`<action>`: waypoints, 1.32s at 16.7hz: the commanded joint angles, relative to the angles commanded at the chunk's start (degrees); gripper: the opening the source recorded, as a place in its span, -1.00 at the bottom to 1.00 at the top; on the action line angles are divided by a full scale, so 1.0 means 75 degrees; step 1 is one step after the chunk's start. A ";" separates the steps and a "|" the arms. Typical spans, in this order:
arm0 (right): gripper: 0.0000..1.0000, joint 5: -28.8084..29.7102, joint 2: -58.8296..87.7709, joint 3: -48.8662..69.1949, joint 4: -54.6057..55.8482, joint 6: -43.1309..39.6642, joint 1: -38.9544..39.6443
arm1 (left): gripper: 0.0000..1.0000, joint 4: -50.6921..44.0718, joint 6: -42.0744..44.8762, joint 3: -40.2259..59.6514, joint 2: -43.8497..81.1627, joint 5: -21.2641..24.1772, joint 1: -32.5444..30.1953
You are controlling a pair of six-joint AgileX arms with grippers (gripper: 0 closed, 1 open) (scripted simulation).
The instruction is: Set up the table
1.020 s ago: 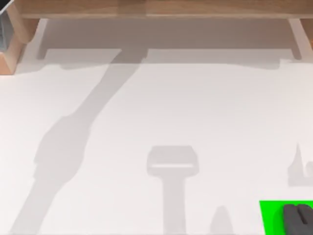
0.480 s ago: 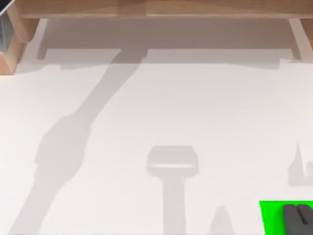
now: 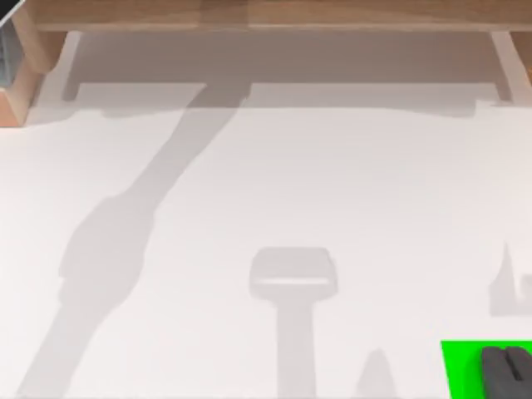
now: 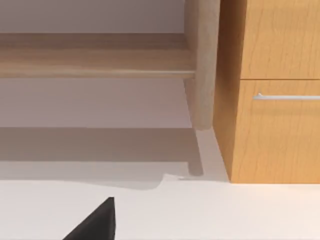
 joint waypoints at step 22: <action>1.00 0.0000 0.0000 0.0000 0.0000 0.0000 0.0000 | -1.00 0.0110 0.0081 -0.1183 -0.1189 -0.0318 -0.0286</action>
